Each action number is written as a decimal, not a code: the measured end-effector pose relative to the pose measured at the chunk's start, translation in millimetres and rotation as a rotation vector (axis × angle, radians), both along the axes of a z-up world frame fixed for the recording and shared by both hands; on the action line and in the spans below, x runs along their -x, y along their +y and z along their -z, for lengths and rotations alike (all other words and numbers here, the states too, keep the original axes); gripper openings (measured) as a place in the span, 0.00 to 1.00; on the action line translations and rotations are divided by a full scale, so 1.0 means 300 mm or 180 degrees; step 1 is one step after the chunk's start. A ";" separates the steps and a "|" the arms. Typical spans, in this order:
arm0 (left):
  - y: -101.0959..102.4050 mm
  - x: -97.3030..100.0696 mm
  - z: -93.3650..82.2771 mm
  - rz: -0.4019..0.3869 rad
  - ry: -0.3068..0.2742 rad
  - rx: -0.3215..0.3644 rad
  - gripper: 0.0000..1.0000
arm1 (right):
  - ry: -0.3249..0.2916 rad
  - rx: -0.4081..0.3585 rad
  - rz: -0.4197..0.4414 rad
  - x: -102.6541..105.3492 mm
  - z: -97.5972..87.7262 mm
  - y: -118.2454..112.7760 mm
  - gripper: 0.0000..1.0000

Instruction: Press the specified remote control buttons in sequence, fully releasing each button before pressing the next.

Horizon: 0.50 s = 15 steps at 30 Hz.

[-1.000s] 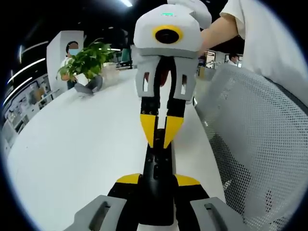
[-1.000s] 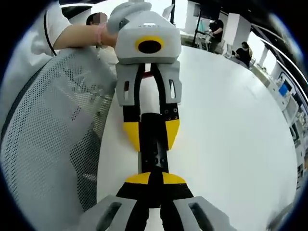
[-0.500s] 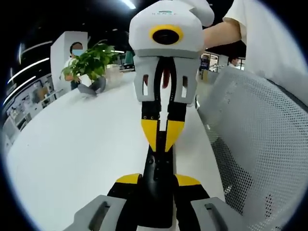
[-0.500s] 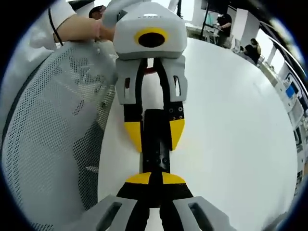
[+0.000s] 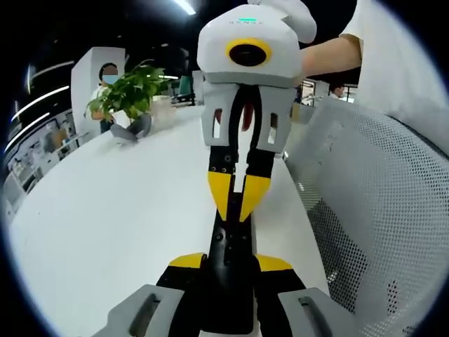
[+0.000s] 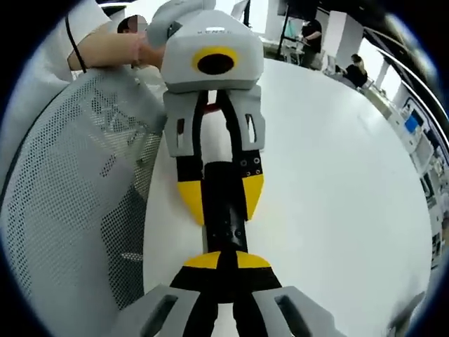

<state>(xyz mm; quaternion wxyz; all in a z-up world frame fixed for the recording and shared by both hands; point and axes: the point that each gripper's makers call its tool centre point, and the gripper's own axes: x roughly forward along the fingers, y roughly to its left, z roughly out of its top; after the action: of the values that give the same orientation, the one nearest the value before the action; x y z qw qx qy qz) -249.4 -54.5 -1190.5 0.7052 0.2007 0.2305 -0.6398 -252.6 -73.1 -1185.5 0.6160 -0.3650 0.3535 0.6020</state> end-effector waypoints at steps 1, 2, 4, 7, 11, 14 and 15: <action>0.000 0.000 0.000 0.0010 0.0004 -0.0007 0.26 | 0.0006 0.0001 0.0035 -0.002 -0.001 0.000 0.02; 0.000 -0.001 0.000 0.0018 0.0006 -0.0014 0.26 | 0.0003 0.0012 0.0037 -0.001 0.000 0.000 0.02; 0.000 -0.002 0.001 0.0022 0.0005 -0.0011 0.26 | -0.0011 0.0042 0.0011 -0.001 0.001 0.002 0.02; 0.002 -0.002 0.001 0.0042 0.0008 -0.0006 0.26 | 0.0028 0.0048 0.0052 -0.004 0.001 0.001 0.02; 0.003 -0.002 0.000 0.0037 0.0015 -0.0001 0.26 | 0.0145 0.0012 0.0177 -0.006 0.000 -0.005 0.03; 0.004 -0.003 0.000 0.0032 0.0015 0.0010 0.26 | 0.0146 0.0032 0.0138 0.000 0.000 -0.007 0.04; 0.004 -0.003 0.000 0.0036 0.0016 0.0016 0.26 | 0.0153 0.0052 0.0125 0.004 -0.001 -0.008 0.05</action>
<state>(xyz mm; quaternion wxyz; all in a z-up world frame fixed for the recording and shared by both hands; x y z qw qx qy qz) -248.4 -53.3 -1190.6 0.7015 0.1986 0.2294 -0.6448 -253.9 -75.4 -1185.1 0.6160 -0.3484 0.3802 0.5955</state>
